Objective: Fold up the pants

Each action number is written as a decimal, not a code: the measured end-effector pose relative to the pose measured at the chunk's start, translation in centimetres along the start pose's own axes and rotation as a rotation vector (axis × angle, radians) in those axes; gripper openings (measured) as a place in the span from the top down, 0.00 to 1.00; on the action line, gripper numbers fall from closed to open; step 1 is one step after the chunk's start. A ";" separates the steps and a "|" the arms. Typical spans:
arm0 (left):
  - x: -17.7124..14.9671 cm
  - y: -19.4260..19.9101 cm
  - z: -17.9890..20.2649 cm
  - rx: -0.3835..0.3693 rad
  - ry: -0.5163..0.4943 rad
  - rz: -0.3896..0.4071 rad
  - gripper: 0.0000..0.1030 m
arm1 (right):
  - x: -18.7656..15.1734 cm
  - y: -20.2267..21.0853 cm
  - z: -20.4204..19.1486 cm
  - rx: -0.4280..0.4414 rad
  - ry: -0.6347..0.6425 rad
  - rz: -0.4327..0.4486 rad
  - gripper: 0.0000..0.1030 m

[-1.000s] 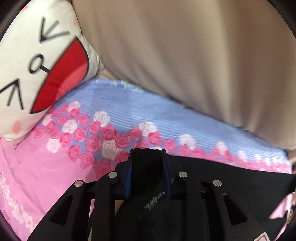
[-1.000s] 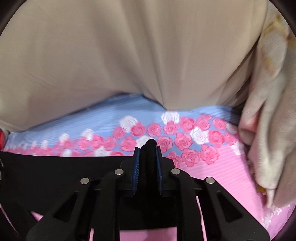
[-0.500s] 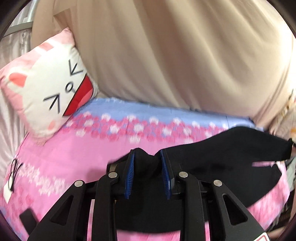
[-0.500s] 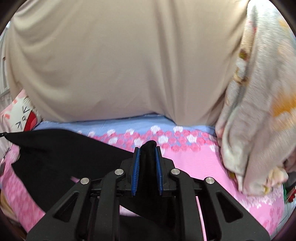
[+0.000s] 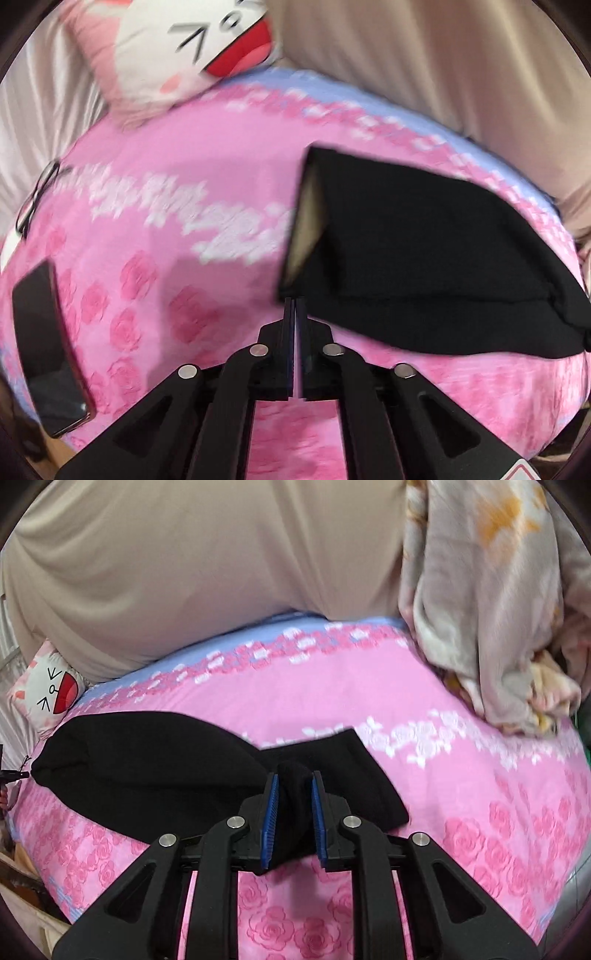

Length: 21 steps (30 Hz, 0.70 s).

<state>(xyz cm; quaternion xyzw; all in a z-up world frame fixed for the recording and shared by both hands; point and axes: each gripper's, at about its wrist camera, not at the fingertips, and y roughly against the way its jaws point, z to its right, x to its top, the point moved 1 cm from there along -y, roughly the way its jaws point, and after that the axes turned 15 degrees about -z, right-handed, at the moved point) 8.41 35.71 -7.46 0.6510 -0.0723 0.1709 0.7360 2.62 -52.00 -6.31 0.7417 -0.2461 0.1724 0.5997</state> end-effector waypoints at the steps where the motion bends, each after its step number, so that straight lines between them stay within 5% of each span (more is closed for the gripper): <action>1: 0.1 0.3 0.9 0.008 -0.012 0.019 0.70 | 0.0 0.3 0.0 -0.002 -0.004 0.013 0.83; 2: 0.4 0.3 1.7 0.033 -0.011 0.029 0.27 | 0.1 0.6 -0.1 -0.001 -0.007 0.029 0.83; 3: 0.7 0.2 2.3 0.058 -0.002 0.053 0.08 | 0.2 0.7 -0.1 -0.002 -0.012 0.038 0.83; 5: 1.2 -0.1 3.1 0.081 0.007 0.077 0.09 | 0.5 0.8 -0.1 0.001 -0.025 0.045 0.83; 10: 2.3 -1.6 3.2 -0.031 0.077 0.013 0.10 | 0.6 0.6 -0.4 -0.002 -0.022 0.033 0.83; 11: 2.4 -2.0 3.1 -0.067 0.091 0.000 0.15 | 0.6 0.5 -0.4 -0.004 -0.023 0.031 0.83; 13: 2.7 -2.7 3.4 -0.113 0.110 -0.022 0.65 | 0.6 0.4 -0.4 -0.008 -0.029 0.030 0.83; 14: 3.0 -3.0 3.6 -0.105 0.106 -0.048 0.98 | 0.6 0.4 -0.3 -0.008 -0.032 0.029 0.83; 21: 3.7 2.9 2.3 -0.153 0.068 0.093 0.97 | 1.1 1.2 -0.6 -0.021 -0.028 0.049 0.83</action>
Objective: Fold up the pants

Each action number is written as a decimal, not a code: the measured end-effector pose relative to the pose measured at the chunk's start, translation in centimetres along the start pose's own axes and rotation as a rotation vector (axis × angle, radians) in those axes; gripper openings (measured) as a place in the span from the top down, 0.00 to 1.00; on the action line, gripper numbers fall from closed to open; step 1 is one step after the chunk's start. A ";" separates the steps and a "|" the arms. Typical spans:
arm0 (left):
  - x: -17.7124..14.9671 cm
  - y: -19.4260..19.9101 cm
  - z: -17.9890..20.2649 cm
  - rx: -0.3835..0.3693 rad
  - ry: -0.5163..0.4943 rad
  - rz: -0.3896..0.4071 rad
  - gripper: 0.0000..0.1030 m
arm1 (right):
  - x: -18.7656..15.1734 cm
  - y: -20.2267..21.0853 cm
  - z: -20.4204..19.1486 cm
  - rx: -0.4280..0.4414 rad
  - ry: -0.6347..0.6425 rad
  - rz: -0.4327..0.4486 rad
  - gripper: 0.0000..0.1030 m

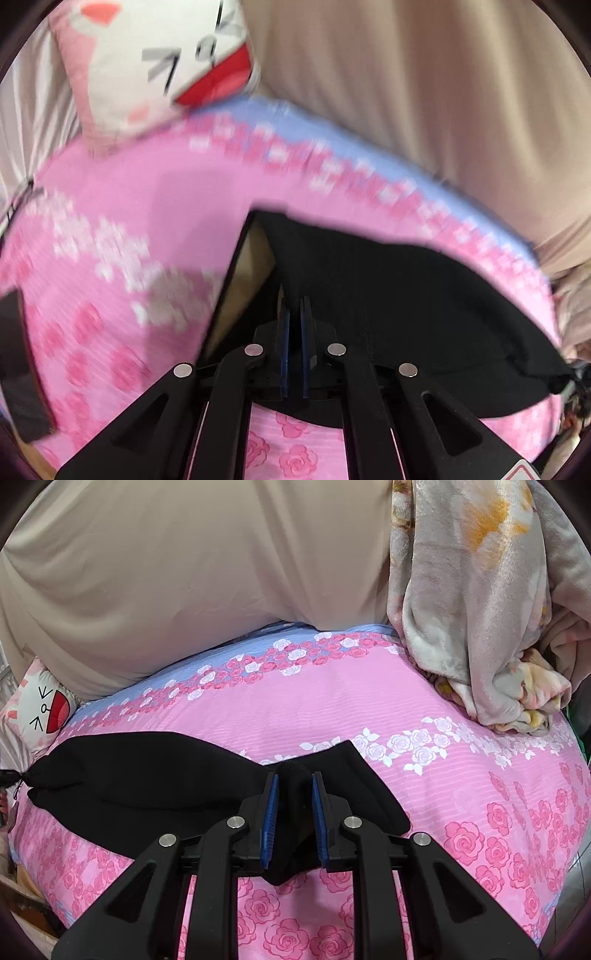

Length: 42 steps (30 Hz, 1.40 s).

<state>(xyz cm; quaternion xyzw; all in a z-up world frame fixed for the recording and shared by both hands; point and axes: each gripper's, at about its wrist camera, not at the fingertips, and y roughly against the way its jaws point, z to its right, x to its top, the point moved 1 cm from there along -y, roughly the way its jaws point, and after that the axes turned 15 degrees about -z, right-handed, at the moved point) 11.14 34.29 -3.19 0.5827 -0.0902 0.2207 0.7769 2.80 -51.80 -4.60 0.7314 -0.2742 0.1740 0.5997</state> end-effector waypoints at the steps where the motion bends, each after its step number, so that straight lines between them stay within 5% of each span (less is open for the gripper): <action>1: 0.0 1.1 -0.2 -0.014 -0.001 0.013 0.97 | -0.1 0.3 -0.1 0.003 0.006 0.007 0.83; 4: -0.8 3.5 -1.1 0.051 -0.026 0.023 0.96 | -0.6 0.5 -0.4 -0.014 0.020 0.007 0.82; 10: -2.2 -0.6 -3.2 0.169 0.018 -0.134 0.95 | -2.0 -1.0 0.6 -0.016 -0.015 -0.029 0.82; 15: -2.3 -2.9 -3.8 0.224 0.040 -0.184 0.94 | -2.6 -0.8 0.9 -0.007 -0.026 -0.021 0.81; 20: -0.9 -3.5 -3.6 0.245 0.063 -0.206 0.93 | -0.4 -0.2 0.3 -0.125 -0.018 0.009 0.88; 27: 0.6 -2.6 -3.1 0.291 0.058 -0.200 0.93 | 6.7 8.8 -4.6 -0.298 0.162 0.343 0.98; 28: 0.3 -2.5 -3.3 0.287 0.059 -0.205 0.93 | 6.1 8.9 -4.6 -0.367 0.199 0.330 0.98; 30: -0.5 -2.7 -3.7 0.294 0.058 -0.223 0.97 | 4.6 7.1 -2.3 -0.330 0.163 0.192 0.98; 33: -1.6 -3.6 -5.5 0.441 0.080 -0.236 1.00 | 1.1 2.0 1.8 -0.289 -0.011 -0.061 0.94; 36: -1.8 -4.7 -7.5 0.377 0.159 -0.285 1.00 | 0.0 -1.7 1.4 -0.173 -0.096 -0.157 0.91; 38: -1.8 -4.4 -6.5 0.295 0.144 -0.251 1.00 | 1.0 -3.7 1.3 -0.111 -0.147 -0.199 0.77; 40: -2.1 -3.7 -4.9 0.214 0.118 -0.207 1.00 | 2.0 -5.3 2.0 -0.094 -0.223 -0.200 0.52; 41: -2.3 -3.2 -3.9 0.235 0.106 -0.172 0.98 | 2.3 -5.9 2.4 -0.077 -0.260 -0.202 0.50; 42: -2.5 -3.1 -3.4 0.256 0.107 -0.156 0.81 | 2.3 -6.5 3.1 -0.046 -0.310 -0.209 0.46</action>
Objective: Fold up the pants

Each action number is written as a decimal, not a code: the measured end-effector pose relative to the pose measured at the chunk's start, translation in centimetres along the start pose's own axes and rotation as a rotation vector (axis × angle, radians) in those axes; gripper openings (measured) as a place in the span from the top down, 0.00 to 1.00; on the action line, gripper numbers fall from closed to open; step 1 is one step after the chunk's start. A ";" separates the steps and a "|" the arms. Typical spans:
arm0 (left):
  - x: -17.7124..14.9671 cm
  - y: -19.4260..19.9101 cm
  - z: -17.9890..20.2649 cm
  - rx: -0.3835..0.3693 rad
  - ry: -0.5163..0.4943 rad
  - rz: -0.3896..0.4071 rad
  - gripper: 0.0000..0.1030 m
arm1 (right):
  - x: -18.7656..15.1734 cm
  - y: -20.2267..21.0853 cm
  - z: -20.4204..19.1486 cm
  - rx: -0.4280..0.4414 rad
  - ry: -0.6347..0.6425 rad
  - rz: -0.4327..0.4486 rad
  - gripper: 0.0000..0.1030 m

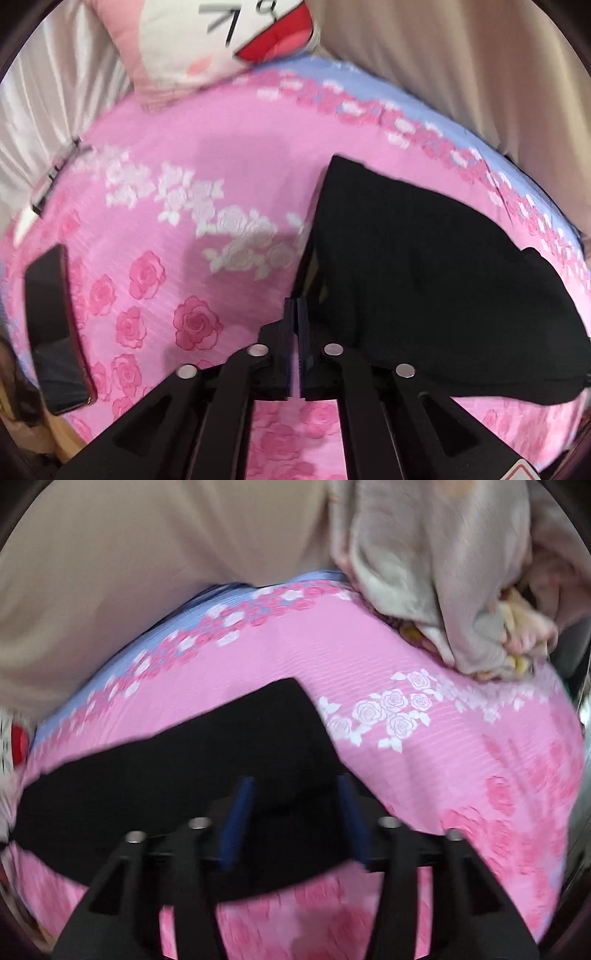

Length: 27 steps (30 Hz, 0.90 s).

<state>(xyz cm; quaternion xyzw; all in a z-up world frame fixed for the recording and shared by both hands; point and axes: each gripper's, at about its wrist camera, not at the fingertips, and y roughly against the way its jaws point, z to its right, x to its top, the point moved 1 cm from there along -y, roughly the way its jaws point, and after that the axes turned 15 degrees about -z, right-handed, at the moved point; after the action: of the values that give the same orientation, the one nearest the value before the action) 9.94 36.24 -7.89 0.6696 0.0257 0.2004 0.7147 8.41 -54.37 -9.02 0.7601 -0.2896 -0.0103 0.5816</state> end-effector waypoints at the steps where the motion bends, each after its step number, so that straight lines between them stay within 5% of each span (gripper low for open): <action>1: -0.2 0.0 0.2 0.025 0.014 0.011 0.63 | 0.3 -0.8 0.7 0.033 -0.057 -0.017 0.45; 2: -0.3 -0.1 0.2 0.062 0.039 0.028 0.25 | 0.3 -1.2 1.0 0.036 -0.086 -0.014 0.45; 3: -0.5 -0.2 0.3 0.082 0.061 0.054 0.14 | 0.2 -1.3 1.0 0.041 -0.087 0.014 0.45; 5: -0.6 -0.9 0.6 0.032 0.068 0.057 0.16 | 0.1 -1.5 0.1 0.014 -0.066 0.028 0.58; 7: 0.0 -2.0 1.2 -0.011 0.060 0.022 0.23 | 0.5 -2.1 -1.4 0.021 -0.036 -0.003 0.85; 9: 0.8 -2.4 2.4 -0.035 0.032 0.017 0.60 | 0.9 -0.6 -3.1 0.006 -0.001 0.048 0.88; 11: 1.5 -1.3 3.5 0.031 -0.003 0.040 0.94 | 1.1 3.2 -4.5 0.062 0.008 0.138 0.88; 13: 1.8 -0.1 2.7 0.014 0.008 0.033 0.94 | 0.6 7.5 -5.0 0.099 0.018 0.210 0.88; 16: 1.4 -0.3 0.5 -0.016 0.019 -0.036 0.92 | -1.0 9.5 -3.2 0.069 -0.014 0.188 0.88; 19: 0.3 -2.1 -0.3 -0.025 0.020 -0.076 0.89 | -2.9 4.5 1.2 -0.022 -0.103 0.048 0.87; 21: -0.1 -2.1 0.0 -0.019 0.023 -0.037 0.84 | -4.3 1.0 3.5 0.010 -0.170 0.002 0.86; 22: -0.2 -2.0 0.0 -0.023 0.034 -0.022 0.80 | -4.6 1.4 3.5 0.034 -0.177 0.039 0.84; 24: -0.1 -1.6 -0.1 -0.050 0.063 -0.024 0.50 | -4.9 2.0 3.2 0.025 -0.190 0.053 0.74; 25: 0.0 -1.4 -0.1 -0.057 0.073 -0.024 0.43 | -4.9 2.5 2.8 -0.029 -0.187 0.064 0.59; 27: 0.1 -0.5 -0.4 -0.046 0.081 0.008 0.36 | -5.8 4.1 2.2 -0.211 -0.196 0.112 0.50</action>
<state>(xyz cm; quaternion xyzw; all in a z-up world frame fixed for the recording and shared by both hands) 10.02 36.64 -8.42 0.6444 0.0473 0.2310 0.7274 1.00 -54.33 -7.93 0.6727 -0.3842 -0.0825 0.6269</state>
